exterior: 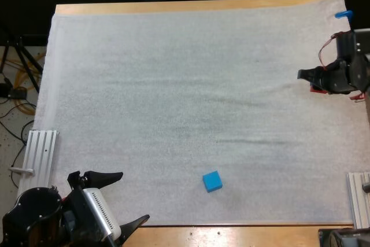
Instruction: Stack red cube on blue cube
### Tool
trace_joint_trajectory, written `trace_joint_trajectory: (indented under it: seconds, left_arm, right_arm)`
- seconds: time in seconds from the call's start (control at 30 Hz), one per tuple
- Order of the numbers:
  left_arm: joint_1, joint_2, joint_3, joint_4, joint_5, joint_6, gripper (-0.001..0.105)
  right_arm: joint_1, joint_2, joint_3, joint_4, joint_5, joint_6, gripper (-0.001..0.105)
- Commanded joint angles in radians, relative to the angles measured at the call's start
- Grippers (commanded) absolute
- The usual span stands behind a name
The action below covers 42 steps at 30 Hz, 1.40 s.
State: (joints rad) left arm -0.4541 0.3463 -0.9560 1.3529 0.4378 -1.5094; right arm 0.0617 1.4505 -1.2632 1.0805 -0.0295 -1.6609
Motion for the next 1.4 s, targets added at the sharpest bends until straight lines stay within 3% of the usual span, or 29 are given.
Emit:
trace_joint_trajectory:
  seconds: [0.0,0.13,0.43,0.9,1.37]
  left_arm:
    - [-0.005,0.001,-0.004,-0.012,0.007,0.004,0.087]
    - [-0.005,0.001,-0.004,-0.012,0.007,0.004,0.087]
    - [-0.005,0.001,-0.004,-0.012,0.007,0.004,0.087]
    - [-0.005,0.001,-0.004,-0.012,0.007,0.004,0.087]
    - [-0.005,0.001,-0.004,-0.012,0.007,0.004,0.087]
  right_arm:
    - [0.003,-0.031,-0.011,0.041,-0.046,-0.029,0.009]
    - [0.042,-0.084,-0.011,0.107,-0.085,-0.072,0.009]
    - [0.319,-0.124,-0.011,0.192,-0.013,-0.063,0.009]
    - [0.735,-0.122,-0.011,0.198,-0.004,0.121,0.009]
    - [0.980,-0.025,-0.011,0.157,0.010,0.185,0.009]
